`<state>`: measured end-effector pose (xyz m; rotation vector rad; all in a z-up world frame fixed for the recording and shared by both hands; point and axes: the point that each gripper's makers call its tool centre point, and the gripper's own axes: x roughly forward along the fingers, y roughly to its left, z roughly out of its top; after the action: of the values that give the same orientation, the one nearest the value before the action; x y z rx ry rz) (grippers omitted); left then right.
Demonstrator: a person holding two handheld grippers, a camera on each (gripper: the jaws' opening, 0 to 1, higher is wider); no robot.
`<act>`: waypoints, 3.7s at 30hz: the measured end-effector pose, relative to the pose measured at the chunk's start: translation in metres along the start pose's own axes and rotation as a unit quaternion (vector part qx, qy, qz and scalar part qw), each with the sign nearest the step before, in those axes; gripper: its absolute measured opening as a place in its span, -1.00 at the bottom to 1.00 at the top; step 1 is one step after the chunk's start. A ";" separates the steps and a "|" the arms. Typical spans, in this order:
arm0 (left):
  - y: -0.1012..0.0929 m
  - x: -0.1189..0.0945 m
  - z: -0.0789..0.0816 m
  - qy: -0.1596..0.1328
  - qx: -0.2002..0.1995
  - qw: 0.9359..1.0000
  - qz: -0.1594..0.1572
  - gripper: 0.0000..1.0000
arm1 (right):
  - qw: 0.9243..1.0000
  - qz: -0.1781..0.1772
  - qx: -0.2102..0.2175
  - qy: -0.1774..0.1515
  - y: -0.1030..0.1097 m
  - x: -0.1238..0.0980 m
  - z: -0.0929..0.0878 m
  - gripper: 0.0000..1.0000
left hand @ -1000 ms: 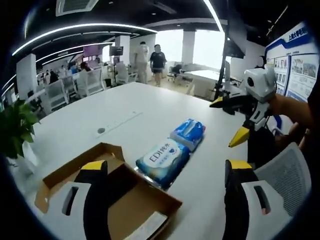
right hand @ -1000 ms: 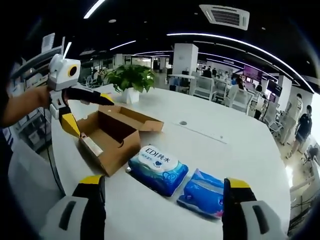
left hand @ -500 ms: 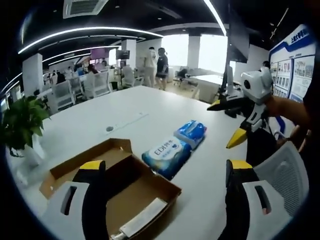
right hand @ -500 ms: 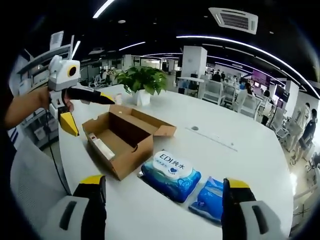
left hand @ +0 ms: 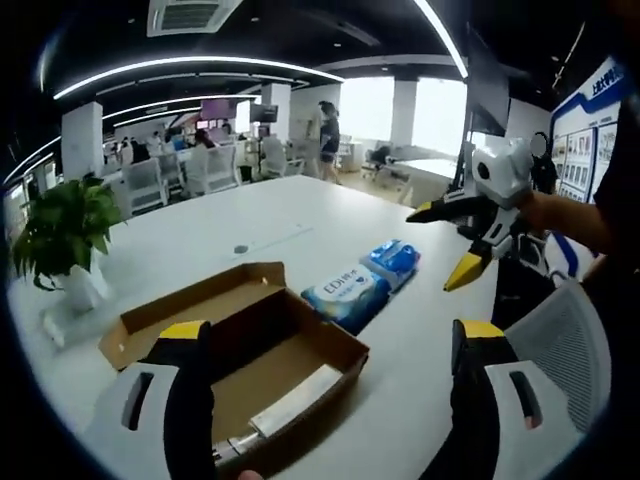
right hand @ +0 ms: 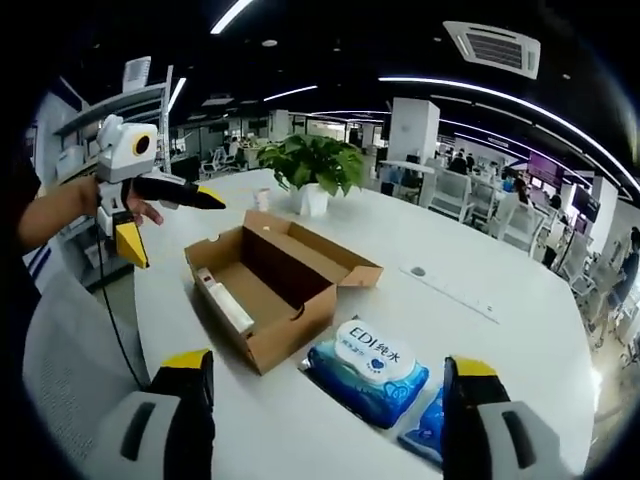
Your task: Operate the shoe box by opening the lid, removing the specified soft item, and placing it in the target area until the item is outside and the box remains undamaged.
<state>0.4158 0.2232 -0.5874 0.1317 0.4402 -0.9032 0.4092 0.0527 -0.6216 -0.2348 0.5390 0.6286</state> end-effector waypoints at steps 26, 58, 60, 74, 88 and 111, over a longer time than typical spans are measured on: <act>0.014 -0.053 -0.019 -0.007 -0.012 0.999 0.043 0.98 | 0.985 0.128 -0.112 0.004 0.051 0.044 0.034 0.50; -0.004 -0.099 -0.059 -0.021 -0.029 0.997 0.070 0.98 | 0.942 0.248 -0.217 0.058 0.077 0.129 0.026 0.38; -0.006 -0.102 -0.061 -0.025 -0.028 0.996 0.075 0.98 | 0.940 0.253 -0.221 0.056 0.079 0.134 0.026 0.35; -0.013 -0.109 -0.080 -0.035 -0.031 0.993 0.105 0.96 | 0.927 0.271 -0.248 0.080 0.088 0.163 0.011 0.35; -0.020 -0.106 -0.093 -0.045 -0.028 0.992 0.112 0.93 | 0.918 0.300 -0.239 0.100 0.104 0.179 0.001 0.22; -0.017 -0.103 -0.094 -0.058 -0.037 0.990 0.123 0.92 | 0.911 0.300 -0.265 0.098 0.105 0.181 0.002 0.13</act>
<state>0.3181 0.3154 -0.6278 0.0637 0.3409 -0.6474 0.4682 0.2258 -0.7241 -0.6630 0.6297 1.3660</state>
